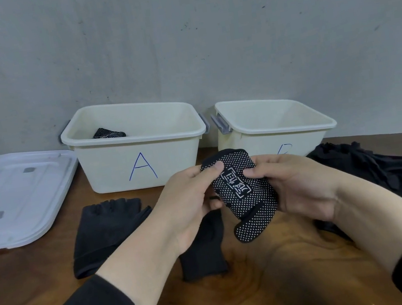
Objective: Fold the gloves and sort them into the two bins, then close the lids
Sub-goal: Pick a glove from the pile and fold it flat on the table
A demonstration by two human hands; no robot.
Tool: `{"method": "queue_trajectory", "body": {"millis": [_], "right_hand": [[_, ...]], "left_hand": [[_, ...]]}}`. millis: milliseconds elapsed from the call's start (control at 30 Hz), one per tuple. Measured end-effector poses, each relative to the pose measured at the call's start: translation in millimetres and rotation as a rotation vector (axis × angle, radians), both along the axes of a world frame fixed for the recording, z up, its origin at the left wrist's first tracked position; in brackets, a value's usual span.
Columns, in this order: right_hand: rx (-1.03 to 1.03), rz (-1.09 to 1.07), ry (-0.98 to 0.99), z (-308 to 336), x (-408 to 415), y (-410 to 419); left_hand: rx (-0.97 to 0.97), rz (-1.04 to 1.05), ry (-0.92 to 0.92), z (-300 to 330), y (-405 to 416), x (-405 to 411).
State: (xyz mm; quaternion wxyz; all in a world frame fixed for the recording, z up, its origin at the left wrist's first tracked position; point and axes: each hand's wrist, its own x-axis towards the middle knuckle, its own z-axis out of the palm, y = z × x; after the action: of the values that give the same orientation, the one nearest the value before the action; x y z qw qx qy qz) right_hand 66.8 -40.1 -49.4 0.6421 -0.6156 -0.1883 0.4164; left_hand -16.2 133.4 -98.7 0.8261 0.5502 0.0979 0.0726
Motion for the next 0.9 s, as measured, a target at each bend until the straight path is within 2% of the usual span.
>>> {"method": "queue_trajectory", "body": {"millis": [233,367,500,700,900], "right_hand": [[0.044,-0.061,-0.042,10.4,7.0,11.4],[0.064,-0.055,-0.058,20.1,11.1,21.2],[0.066,-0.03,-0.094,42.4,16.4,37.5],[0.124,-0.058,-0.103,82.2,31.2,86.6],[0.078,-0.138,-0.111,98.7,57.4,155.4]], "left_hand": [[-0.044,0.063,0.0,9.2,10.6,-0.5],[0.043,0.275,0.011,16.9,21.5,-3.4],[0.291,0.489,-0.076,33.2,52.2,-15.5],[0.873,0.713,-0.117,40.8,127.0,-37.9],[1.261,0.813,-0.091,31.7,180.6,-34.9]]}}
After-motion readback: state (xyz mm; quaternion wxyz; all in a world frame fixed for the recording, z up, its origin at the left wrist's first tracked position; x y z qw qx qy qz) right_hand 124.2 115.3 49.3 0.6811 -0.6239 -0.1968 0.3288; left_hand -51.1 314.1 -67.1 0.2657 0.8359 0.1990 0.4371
